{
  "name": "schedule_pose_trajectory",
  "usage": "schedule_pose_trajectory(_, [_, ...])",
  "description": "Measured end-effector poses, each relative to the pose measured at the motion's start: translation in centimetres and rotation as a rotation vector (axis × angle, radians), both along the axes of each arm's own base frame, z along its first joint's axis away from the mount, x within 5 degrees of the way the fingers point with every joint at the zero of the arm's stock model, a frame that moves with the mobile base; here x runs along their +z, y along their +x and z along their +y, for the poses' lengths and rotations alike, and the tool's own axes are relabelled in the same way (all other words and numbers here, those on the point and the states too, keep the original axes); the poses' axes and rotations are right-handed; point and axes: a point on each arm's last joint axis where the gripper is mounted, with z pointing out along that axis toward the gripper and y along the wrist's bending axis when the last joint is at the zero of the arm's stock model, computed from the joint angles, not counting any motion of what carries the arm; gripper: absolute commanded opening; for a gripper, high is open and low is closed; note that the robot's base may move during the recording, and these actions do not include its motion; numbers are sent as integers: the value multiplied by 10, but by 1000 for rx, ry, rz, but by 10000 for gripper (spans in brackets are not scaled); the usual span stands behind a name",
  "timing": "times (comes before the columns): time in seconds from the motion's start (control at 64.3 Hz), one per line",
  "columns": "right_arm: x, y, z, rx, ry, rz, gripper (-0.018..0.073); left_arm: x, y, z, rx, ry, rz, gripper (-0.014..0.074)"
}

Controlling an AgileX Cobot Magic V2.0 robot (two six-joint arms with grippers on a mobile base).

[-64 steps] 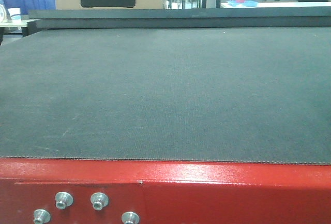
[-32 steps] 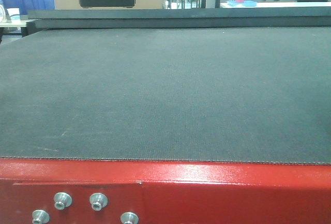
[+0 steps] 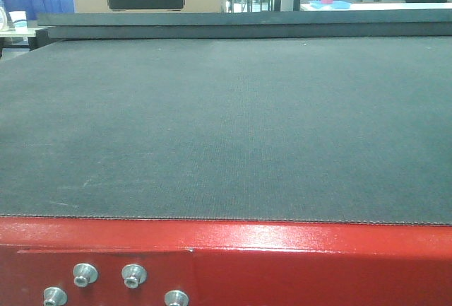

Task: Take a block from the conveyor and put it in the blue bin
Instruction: 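Lift both held blocks up off the conveyor belt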

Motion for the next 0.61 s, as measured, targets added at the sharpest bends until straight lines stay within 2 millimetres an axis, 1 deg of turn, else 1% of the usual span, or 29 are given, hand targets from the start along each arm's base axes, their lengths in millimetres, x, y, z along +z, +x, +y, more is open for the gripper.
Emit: schedule_pose_trajectory(0.606, [0,0,0,0,0,2,-153,7,3,-1,0,-15,-81,-111])
